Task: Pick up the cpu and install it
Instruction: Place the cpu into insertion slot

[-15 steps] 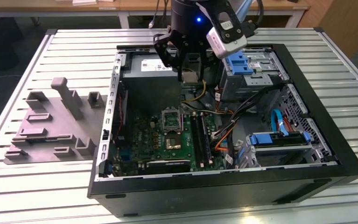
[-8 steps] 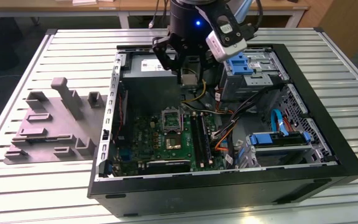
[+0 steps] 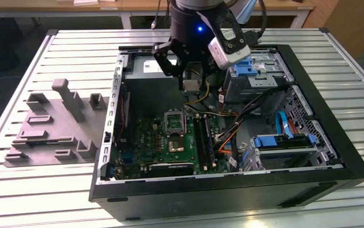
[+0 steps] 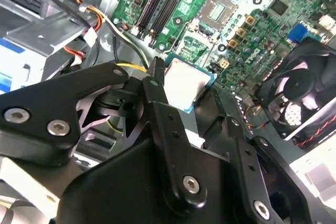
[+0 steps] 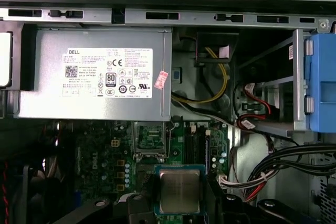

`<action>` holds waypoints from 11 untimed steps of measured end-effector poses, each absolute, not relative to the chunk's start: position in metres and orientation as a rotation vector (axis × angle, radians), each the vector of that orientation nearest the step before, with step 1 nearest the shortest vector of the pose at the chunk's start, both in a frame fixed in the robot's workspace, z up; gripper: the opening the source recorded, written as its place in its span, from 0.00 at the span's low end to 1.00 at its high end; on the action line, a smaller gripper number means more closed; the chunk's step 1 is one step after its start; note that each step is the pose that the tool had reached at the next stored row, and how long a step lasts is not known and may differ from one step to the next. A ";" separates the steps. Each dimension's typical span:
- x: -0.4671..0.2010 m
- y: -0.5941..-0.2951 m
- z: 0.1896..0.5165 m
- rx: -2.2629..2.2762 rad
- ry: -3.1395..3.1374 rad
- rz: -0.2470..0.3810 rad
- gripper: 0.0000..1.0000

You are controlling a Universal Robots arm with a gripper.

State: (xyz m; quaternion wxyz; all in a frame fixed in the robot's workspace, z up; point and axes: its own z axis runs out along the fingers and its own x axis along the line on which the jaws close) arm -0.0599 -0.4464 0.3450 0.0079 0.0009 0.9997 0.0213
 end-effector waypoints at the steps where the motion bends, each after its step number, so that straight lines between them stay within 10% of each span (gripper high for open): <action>1: -0.060 -0.448 0.345 0.003 3.125 0.067 0.47; 11: -0.062 -0.451 0.330 0.003 3.130 0.066 0.47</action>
